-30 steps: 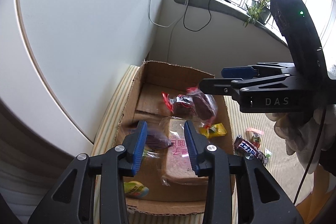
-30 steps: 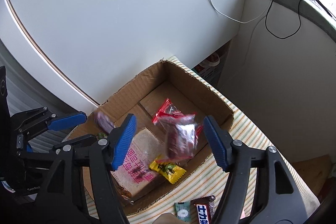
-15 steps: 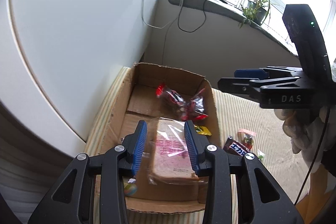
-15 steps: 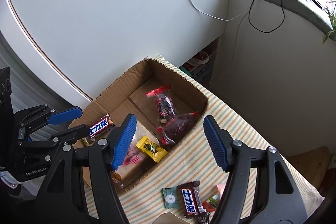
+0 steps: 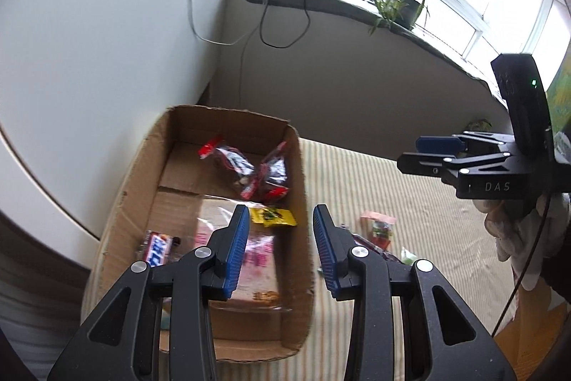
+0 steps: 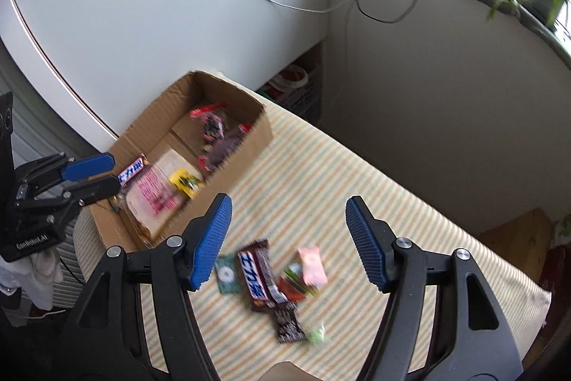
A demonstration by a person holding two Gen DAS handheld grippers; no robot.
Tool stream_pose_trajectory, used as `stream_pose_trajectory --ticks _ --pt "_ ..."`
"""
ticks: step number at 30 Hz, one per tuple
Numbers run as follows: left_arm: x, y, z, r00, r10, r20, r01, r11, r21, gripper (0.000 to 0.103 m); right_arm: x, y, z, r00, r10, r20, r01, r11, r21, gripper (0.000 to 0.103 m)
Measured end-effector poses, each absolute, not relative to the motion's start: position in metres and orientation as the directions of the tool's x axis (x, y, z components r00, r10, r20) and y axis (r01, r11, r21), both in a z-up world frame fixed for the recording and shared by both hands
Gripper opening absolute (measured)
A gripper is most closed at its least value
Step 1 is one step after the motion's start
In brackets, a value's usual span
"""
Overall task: Organize snacks
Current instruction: 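Move the left tool to the blue-white chocolate bar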
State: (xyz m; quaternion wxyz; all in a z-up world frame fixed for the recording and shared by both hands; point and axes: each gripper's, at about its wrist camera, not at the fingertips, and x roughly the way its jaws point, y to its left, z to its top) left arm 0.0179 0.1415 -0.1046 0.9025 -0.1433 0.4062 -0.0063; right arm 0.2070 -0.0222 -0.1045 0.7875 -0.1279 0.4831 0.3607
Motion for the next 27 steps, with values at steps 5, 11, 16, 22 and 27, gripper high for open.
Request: stream_pose_trajectory --ticks 5,11,16,22,27 --pt "0.021 0.115 -0.103 0.659 -0.167 -0.734 -0.054 0.962 -0.268 0.035 0.199 -0.061 -0.119 0.279 0.401 -0.873 -0.664 0.737 0.127 0.069" --pt "0.026 0.084 -0.108 0.626 -0.226 -0.746 -0.002 0.956 -0.292 0.035 0.182 -0.101 -0.141 0.26 0.381 -0.887 -0.649 0.749 0.132 0.069" --pt "0.028 0.057 -0.114 0.605 -0.249 -0.757 0.032 0.957 -0.289 0.035 0.171 -0.119 -0.16 0.241 0.378 -0.894 -0.638 0.756 0.147 0.069" --pt "0.033 0.033 -0.128 0.558 -0.284 -0.78 0.034 0.946 -0.321 0.035 0.16 -0.128 -0.177 0.23 0.391 -0.891 -0.653 0.741 0.156 0.069" --pt "0.04 0.021 -0.146 0.527 -0.292 -0.798 -0.027 0.933 -0.359 0.035 0.151 -0.129 -0.189 0.21 0.407 -0.889 -0.68 0.714 0.166 0.062"
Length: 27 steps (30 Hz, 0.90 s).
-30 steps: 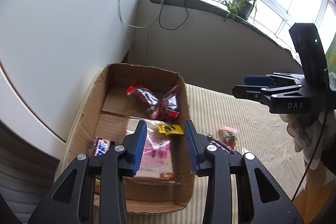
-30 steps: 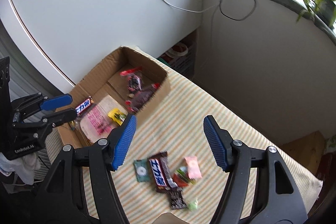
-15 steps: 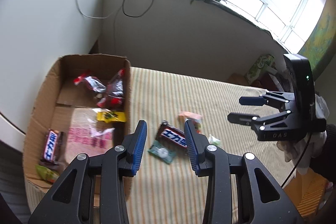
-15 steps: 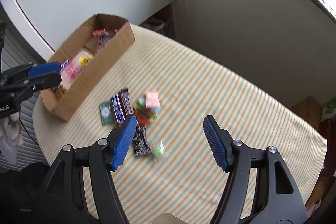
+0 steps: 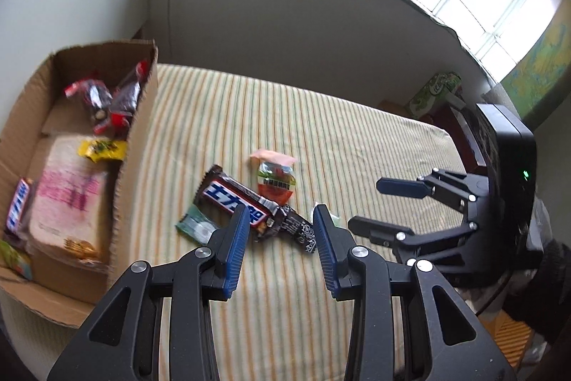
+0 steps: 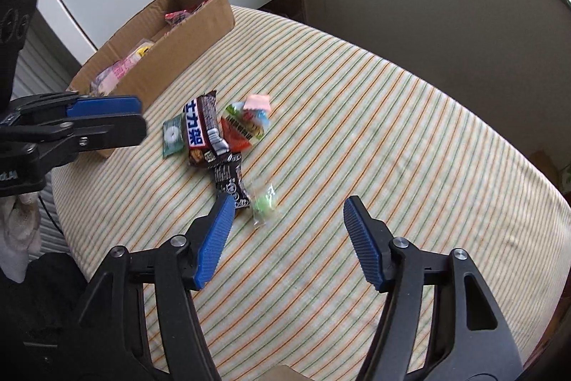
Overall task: Organize snacks
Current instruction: 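Move the left tool to the blue-white chocolate bar, then close the left tool on the blue-white chocolate bar and lift it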
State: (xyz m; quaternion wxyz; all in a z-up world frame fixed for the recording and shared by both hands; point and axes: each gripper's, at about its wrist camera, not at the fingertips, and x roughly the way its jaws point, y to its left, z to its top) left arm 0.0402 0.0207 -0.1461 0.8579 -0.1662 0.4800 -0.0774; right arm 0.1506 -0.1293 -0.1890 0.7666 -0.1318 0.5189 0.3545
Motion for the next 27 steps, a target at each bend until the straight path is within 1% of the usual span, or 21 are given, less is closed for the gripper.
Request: stream_pose_trajectory --ticks 2,5,8,11,14,17,23,25,27 --pt "0.041 0.018 -0.155 0.519 -0.29 -0.804 -0.059 0.926 -0.372 0.035 0.149 -0.131 -0.194 0.201 0.414 -0.888 -0.688 0.704 0.172 0.059" --pt "0.045 0.017 -0.164 0.508 -0.282 -0.814 -0.102 0.919 -0.382 0.035 0.149 -0.132 -0.2 0.195 0.426 -0.884 -0.695 0.696 0.182 0.058" --pt "0.049 0.019 -0.172 0.495 -0.253 -0.832 -0.164 0.912 -0.375 0.035 0.151 -0.132 -0.204 0.191 0.439 -0.878 -0.703 0.686 0.19 0.052" --pt "0.053 0.023 -0.175 0.509 -0.223 -0.831 -0.198 0.909 -0.366 0.035 0.151 -0.128 -0.209 0.195 0.427 -0.883 -0.719 0.675 0.168 0.051" --pt "0.058 0.02 -0.177 0.507 -0.193 -0.84 -0.204 0.92 -0.334 0.035 0.151 -0.123 -0.215 0.178 0.435 -0.883 -0.726 0.664 0.181 0.051" --pt "0.062 0.016 -0.181 0.501 -0.194 -0.843 -0.205 0.92 -0.334 0.035 0.151 -0.12 -0.217 0.181 0.434 -0.882 -0.73 0.661 0.175 0.042" --pt "0.074 0.012 -0.183 0.505 -0.176 -0.845 -0.202 0.928 -0.314 0.035 0.151 -0.114 -0.22 0.184 0.437 -0.881 -0.735 0.656 0.173 0.042" --pt "0.069 0.016 -0.184 0.507 -0.152 -0.848 -0.226 0.926 -0.302 0.035 0.15 -0.113 -0.22 0.188 0.434 -0.881 -0.739 0.653 0.164 0.042" --pt "0.063 0.019 -0.189 0.492 -0.165 -0.855 -0.231 0.922 -0.311 0.035 0.148 -0.112 -0.22 0.191 0.431 -0.882 -0.745 0.648 0.156 0.042"
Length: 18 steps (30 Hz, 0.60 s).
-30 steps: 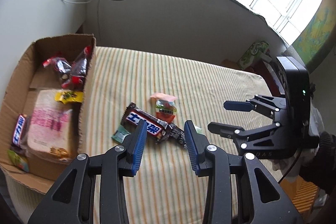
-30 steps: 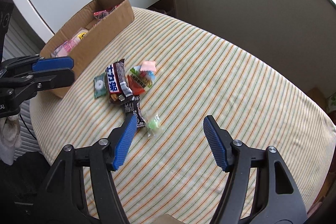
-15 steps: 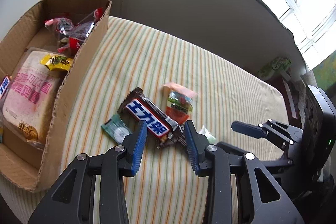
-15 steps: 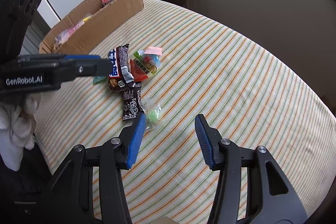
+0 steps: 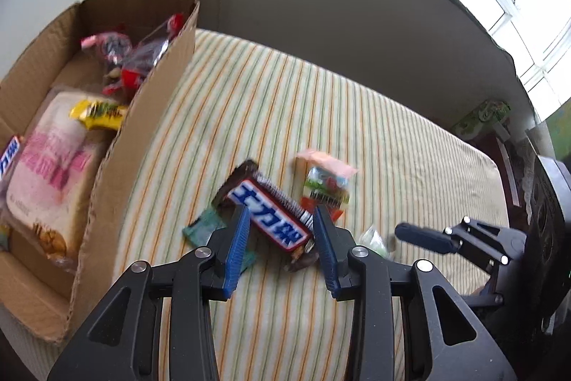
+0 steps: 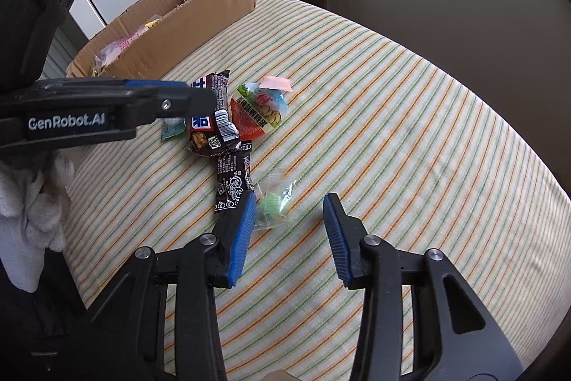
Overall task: Organize snacks
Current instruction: 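Close the left tool on the blue-white chocolate bar and lift it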
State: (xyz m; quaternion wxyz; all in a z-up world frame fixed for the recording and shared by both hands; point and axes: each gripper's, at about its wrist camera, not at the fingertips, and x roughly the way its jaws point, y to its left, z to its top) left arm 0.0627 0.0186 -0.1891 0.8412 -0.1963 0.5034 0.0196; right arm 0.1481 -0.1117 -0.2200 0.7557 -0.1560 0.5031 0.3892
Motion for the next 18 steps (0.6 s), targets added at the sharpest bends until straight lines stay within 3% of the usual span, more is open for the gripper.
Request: stream_pose_trajectory --ticks 10,18 --pt "0.072 0.026 -0.203 0.474 -0.232 -0.85 -0.239 0.894 -0.378 0.036 0.148 -0.111 -0.221 0.198 0.43 -0.881 -0.742 0.653 0.152 0.041" --pt "0.087 0.013 -0.199 0.475 -0.127 -0.871 -0.241 0.933 -0.268 0.048 0.145 -0.112 -0.221 0.212 0.412 -0.886 -0.744 0.656 0.127 0.036"
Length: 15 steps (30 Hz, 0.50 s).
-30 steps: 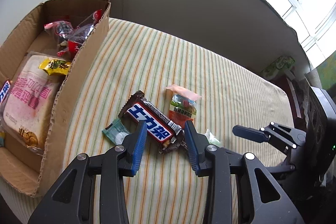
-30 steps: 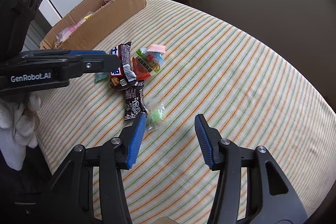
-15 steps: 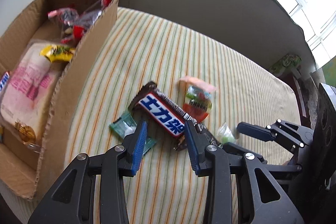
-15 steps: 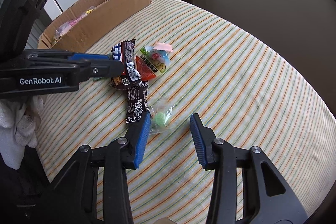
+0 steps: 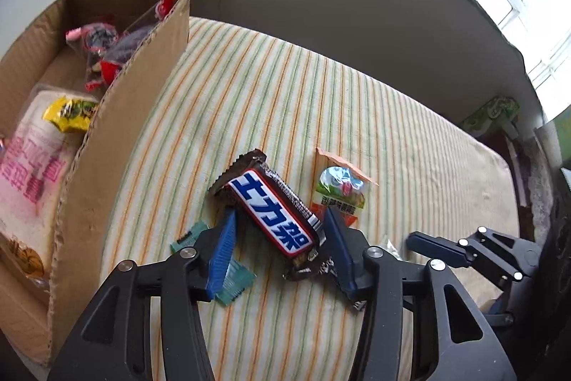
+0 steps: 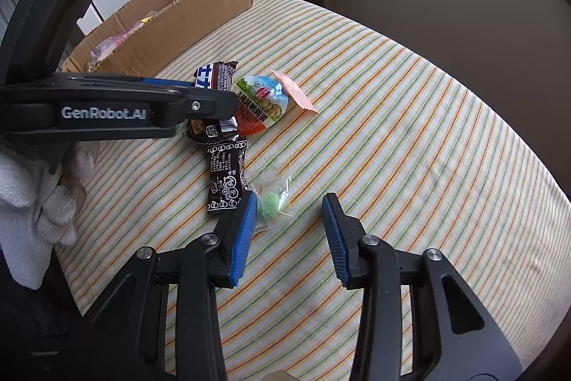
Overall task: Organize snacks
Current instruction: 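Close the left tool on the blue-white chocolate bar and lift it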
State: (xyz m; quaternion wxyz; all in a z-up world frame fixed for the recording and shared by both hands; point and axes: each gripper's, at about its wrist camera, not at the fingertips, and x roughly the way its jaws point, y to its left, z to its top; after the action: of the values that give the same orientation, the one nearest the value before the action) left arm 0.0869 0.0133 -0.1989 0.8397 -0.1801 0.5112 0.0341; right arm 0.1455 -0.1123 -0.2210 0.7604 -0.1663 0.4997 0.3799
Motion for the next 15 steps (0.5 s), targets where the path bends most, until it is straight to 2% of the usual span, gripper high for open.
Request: stream_pose_trajectory --ticks 7,9,11,15 --pt "0.099 0.002 -0.201 0.501 -0.051 -0.864 -0.252 0.947 -0.201 0.048 0.146 -0.111 -0.22 0.224 0.403 -0.887 -0.737 0.665 0.117 0.034" --pt "0.103 -0.006 -0.203 0.507 -0.037 -0.861 -0.232 0.957 -0.177 0.04 0.145 -0.11 -0.22 0.226 0.404 -0.887 -0.737 0.666 0.116 0.034" --pt "0.102 -0.006 -0.203 0.515 -0.034 -0.856 -0.222 0.96 -0.172 0.038 0.146 -0.11 -0.22 0.224 0.407 -0.885 -0.739 0.663 0.117 0.034" --pt "0.1 -0.016 -0.205 0.516 -0.029 -0.856 -0.205 0.966 -0.157 0.035 0.146 -0.11 -0.221 0.218 0.409 -0.886 -0.746 0.655 0.119 0.024"
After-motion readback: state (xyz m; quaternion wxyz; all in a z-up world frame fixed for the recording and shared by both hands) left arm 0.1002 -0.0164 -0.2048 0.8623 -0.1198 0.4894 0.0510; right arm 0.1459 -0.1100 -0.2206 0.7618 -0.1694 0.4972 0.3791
